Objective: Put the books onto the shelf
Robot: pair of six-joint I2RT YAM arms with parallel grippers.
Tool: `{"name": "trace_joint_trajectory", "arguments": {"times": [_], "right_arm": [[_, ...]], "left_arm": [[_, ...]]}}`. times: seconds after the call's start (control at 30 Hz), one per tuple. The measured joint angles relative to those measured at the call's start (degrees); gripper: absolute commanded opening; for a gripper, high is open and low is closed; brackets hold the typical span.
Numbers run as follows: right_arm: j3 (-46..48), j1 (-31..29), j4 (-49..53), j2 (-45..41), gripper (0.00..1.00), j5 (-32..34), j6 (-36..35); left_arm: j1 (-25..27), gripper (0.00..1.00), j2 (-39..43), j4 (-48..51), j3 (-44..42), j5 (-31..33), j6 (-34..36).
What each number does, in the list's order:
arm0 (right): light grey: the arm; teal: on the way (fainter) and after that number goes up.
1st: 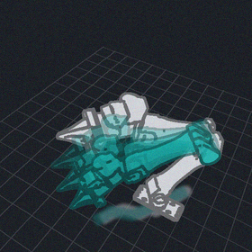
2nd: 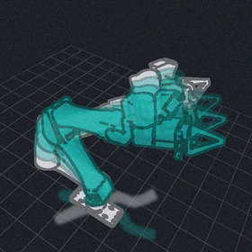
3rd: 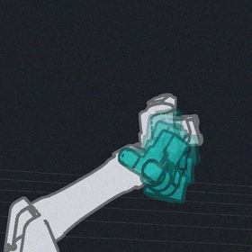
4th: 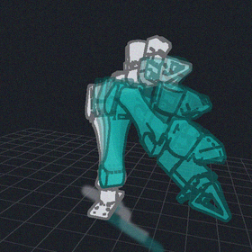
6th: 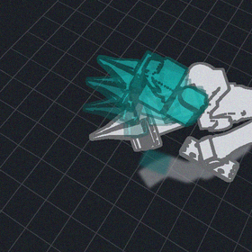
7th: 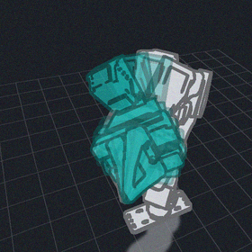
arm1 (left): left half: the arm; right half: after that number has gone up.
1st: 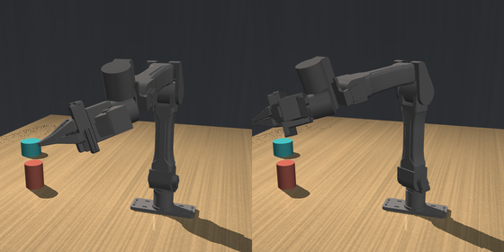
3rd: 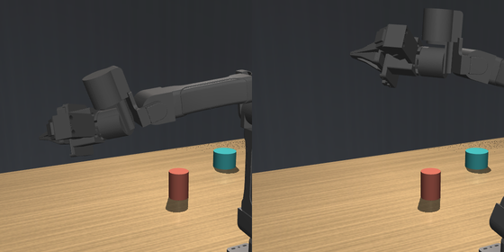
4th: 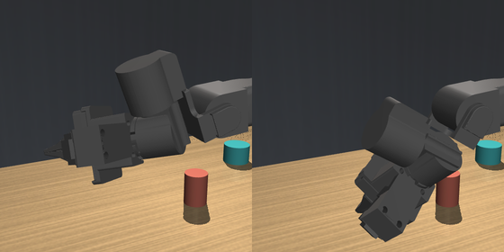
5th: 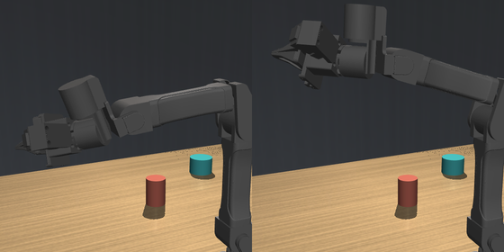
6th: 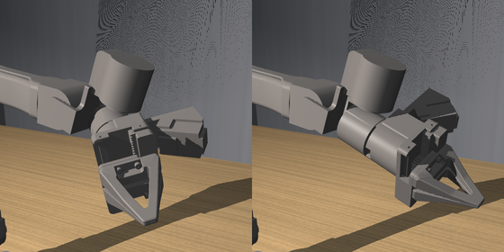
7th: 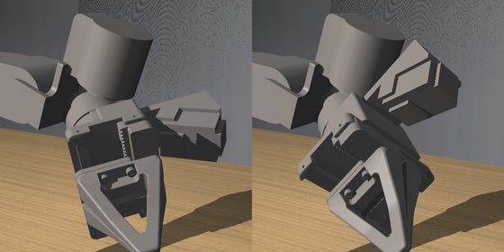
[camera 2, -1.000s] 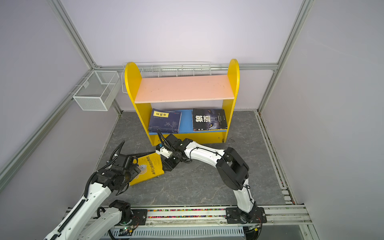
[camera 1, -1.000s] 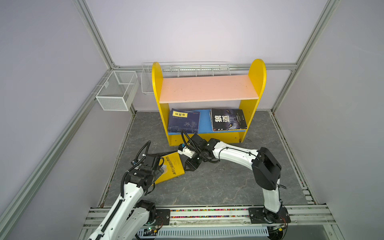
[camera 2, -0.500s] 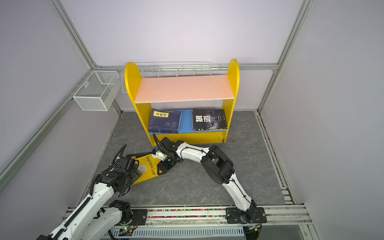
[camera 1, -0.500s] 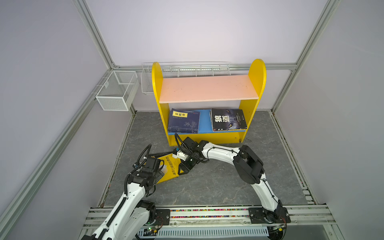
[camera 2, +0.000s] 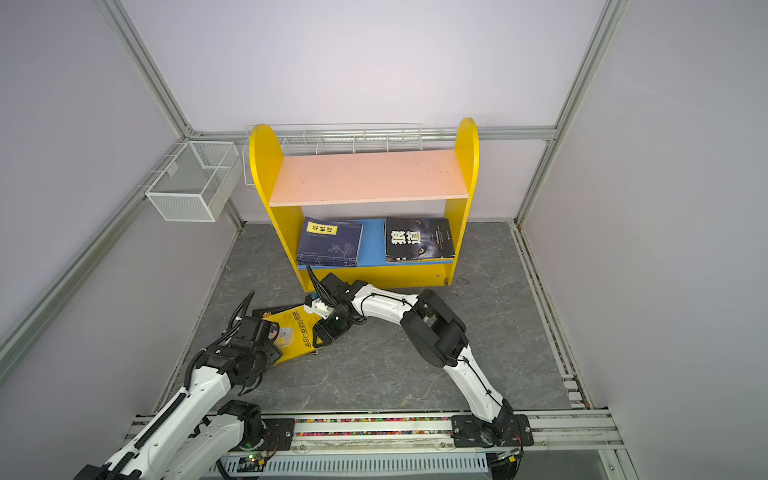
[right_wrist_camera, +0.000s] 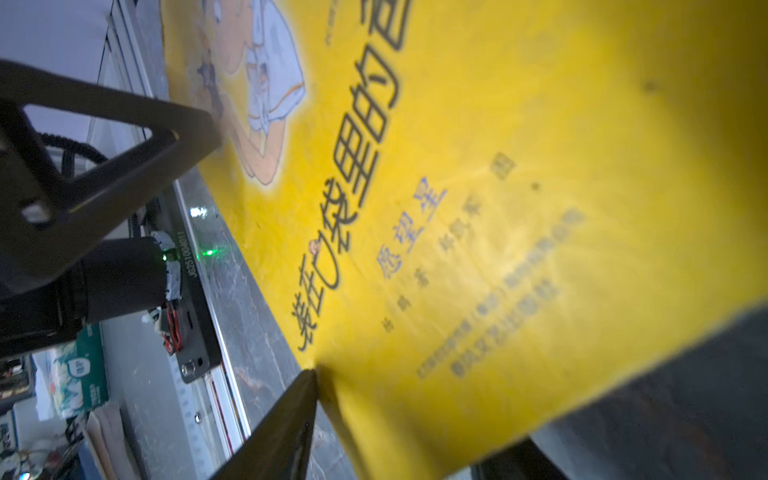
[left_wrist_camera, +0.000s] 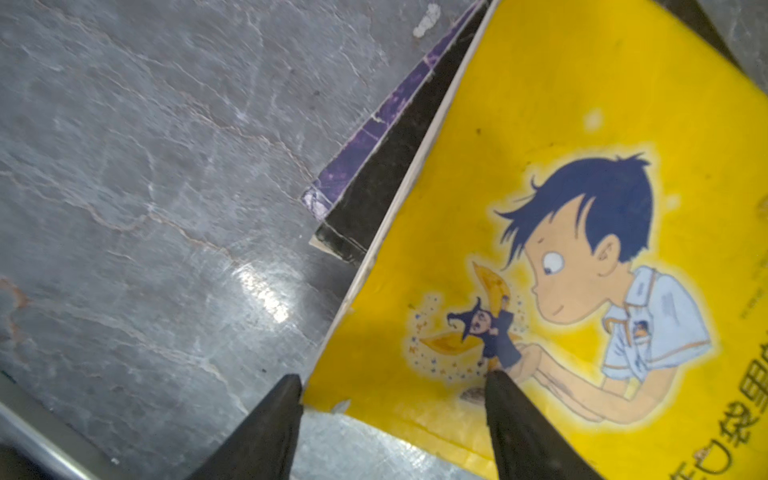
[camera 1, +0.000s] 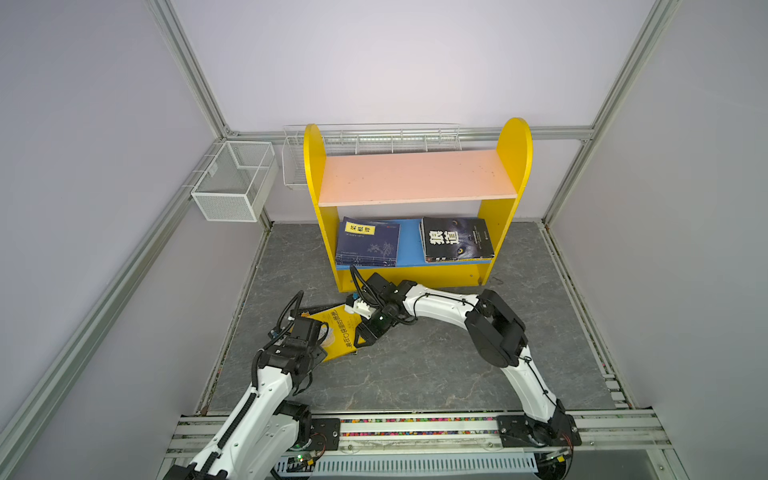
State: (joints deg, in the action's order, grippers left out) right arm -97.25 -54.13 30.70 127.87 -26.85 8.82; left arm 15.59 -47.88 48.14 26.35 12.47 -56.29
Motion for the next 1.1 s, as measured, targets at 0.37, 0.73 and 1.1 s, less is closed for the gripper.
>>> {"name": "trace_joint_trajectory", "arguments": {"times": [0.37,0.73,1.1], "right_arm": [[5.9,6.4,-6.3,-4.3,0.6,-0.8,5.3],[6.2,3.7,-1.4,-3.8,0.74,-10.3,1.2],[6.1,3.6,0.9,-1.5,0.75,-11.3,0.0]], "left_arm": [[0.0,0.65,-1.4,-3.8,0.0,-1.8,1.0],[0.0,0.64,-2.3,-6.0,0.0,-2.3,1.0],[0.0,0.64,-1.7,-6.2,0.0,-3.0,0.8]]}}
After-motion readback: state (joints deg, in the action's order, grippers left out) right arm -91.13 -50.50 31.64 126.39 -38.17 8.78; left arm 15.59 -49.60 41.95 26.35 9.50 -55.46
